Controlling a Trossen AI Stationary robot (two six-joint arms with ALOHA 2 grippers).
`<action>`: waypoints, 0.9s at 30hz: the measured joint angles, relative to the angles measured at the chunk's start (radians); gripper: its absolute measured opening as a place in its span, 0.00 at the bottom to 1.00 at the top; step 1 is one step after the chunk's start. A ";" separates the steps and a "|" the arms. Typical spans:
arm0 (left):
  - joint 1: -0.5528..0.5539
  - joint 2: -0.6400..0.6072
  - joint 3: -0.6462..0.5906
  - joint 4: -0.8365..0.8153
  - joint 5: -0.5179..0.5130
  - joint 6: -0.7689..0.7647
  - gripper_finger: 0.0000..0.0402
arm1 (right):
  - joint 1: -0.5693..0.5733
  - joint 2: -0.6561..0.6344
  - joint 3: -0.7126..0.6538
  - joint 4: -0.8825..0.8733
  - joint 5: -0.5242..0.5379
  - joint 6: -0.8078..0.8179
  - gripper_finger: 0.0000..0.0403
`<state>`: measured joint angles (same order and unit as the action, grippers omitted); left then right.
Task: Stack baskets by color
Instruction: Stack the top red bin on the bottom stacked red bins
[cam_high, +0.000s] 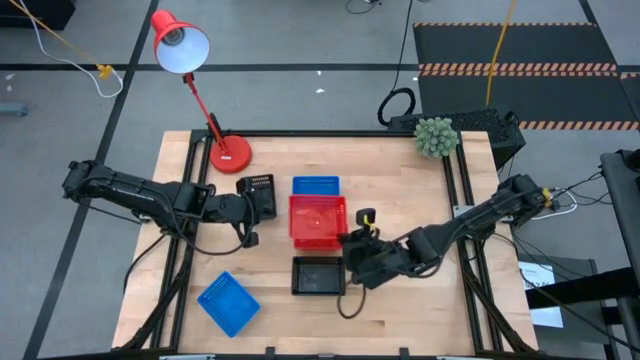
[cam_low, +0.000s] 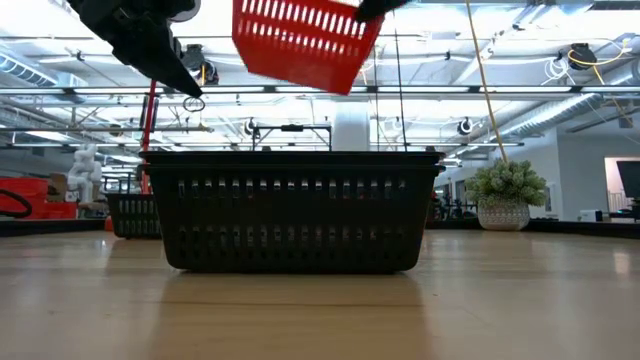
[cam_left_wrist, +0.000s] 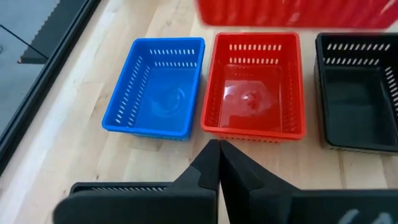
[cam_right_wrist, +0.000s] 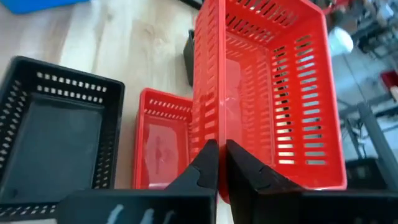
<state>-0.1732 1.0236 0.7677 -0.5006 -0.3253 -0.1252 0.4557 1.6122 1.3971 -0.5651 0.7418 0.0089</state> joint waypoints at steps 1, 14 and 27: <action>0.002 0.000 0.000 0.001 -0.001 0.000 0.01 | 0.000 0.009 0.002 -0.002 0.000 0.011 0.01; 0.006 -0.002 0.000 -0.030 -0.001 -0.001 0.04 | 0.001 0.099 0.002 -0.021 -0.009 0.080 0.01; 0.006 -0.002 0.000 -0.028 0.000 0.009 0.06 | -0.049 0.186 0.002 -0.016 -0.041 0.045 0.02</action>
<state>-0.1669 1.0218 0.7677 -0.5289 -0.3256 -0.1162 0.4065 1.7986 1.3994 -0.5808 0.7010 0.0543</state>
